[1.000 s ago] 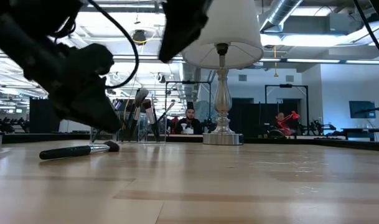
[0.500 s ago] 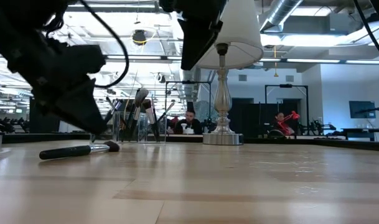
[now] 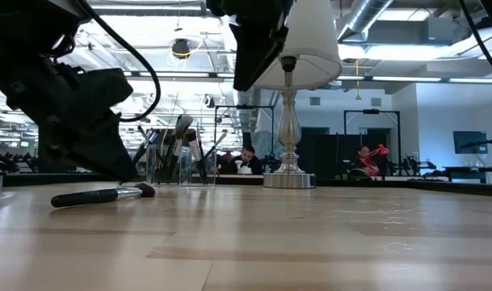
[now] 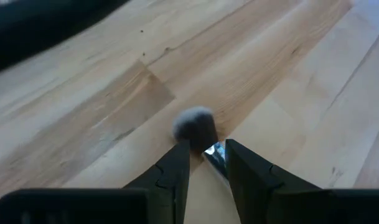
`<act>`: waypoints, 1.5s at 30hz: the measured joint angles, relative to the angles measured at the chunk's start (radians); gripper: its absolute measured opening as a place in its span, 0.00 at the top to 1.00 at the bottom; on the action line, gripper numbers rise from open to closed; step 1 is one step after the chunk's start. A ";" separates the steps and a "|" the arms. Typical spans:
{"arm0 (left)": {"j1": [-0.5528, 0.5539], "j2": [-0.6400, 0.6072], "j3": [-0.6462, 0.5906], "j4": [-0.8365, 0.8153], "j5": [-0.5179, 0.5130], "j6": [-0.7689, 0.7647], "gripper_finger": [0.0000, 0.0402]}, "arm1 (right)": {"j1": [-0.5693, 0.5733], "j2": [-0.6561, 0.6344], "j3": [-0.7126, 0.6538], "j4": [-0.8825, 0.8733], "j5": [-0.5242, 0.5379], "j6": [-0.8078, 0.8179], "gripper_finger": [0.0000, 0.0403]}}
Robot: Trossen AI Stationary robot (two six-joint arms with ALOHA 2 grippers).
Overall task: Put items in baskets/containers
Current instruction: Put the black blush brush into the transparent organizer
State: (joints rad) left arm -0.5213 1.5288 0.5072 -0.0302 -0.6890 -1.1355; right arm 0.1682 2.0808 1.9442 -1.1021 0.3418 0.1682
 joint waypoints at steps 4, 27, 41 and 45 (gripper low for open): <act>0.000 0.078 0.000 0.093 -0.001 0.000 0.75 | -0.007 0.000 0.000 0.010 0.000 0.000 0.57; -0.053 0.210 0.000 0.152 -0.138 0.106 0.89 | -0.007 0.000 0.000 0.026 -0.002 -0.001 0.57; -0.061 -0.557 -0.054 0.133 -0.347 0.687 0.87 | 0.037 -0.003 0.185 -0.113 0.009 -0.024 0.62; -0.070 -0.689 -0.092 0.147 -0.341 0.789 0.88 | 0.059 -0.001 0.143 -0.111 0.016 -0.076 0.67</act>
State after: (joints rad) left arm -0.5911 0.8393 0.4152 0.1167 -1.0297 -0.3468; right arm 0.2271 2.0794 2.0873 -1.2132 0.3577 0.0927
